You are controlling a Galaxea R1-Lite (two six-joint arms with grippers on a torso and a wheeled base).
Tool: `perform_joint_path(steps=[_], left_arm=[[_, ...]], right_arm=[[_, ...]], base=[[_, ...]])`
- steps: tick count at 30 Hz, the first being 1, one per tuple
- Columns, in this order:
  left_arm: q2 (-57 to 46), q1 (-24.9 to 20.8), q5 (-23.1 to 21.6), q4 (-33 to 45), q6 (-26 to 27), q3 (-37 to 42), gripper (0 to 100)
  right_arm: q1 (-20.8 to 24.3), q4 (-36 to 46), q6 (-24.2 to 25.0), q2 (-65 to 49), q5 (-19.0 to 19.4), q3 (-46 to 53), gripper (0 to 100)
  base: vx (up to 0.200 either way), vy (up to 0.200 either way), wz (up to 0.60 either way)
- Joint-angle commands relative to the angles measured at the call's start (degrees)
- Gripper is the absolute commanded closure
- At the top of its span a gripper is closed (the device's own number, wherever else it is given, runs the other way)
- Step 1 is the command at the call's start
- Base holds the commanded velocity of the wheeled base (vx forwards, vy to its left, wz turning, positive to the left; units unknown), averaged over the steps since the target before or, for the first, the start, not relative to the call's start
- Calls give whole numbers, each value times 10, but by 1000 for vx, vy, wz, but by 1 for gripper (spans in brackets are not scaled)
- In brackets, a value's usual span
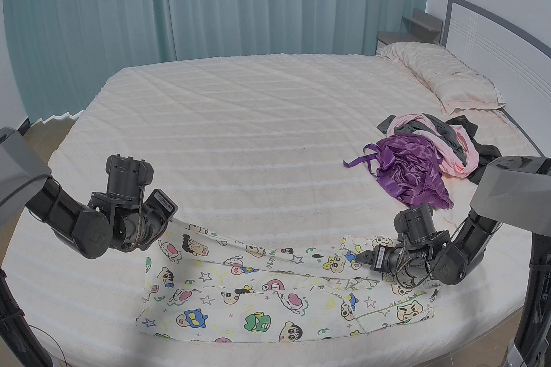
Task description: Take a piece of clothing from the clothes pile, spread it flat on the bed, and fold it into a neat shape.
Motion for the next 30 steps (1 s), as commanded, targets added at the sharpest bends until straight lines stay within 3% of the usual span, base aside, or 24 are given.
perform_joint_path(steps=[1,10,18,30], left_arm=[[-3,1,1,1,4,30,100],[-6,0,1,-3,13,103,100],[-2,-2,3,-57,37,175,100],[46,-6,4,-76,44,200,100]], right_arm=[[1,0,0,1,0,1,0],[1,0,1,-1,-1,4,0],[1,0,1,-3,-1,5,0],[1,0,1,-3,-1,6,0]], base=[[0,0,0],[0,0,0],[0,0,0],[0,0,0]])
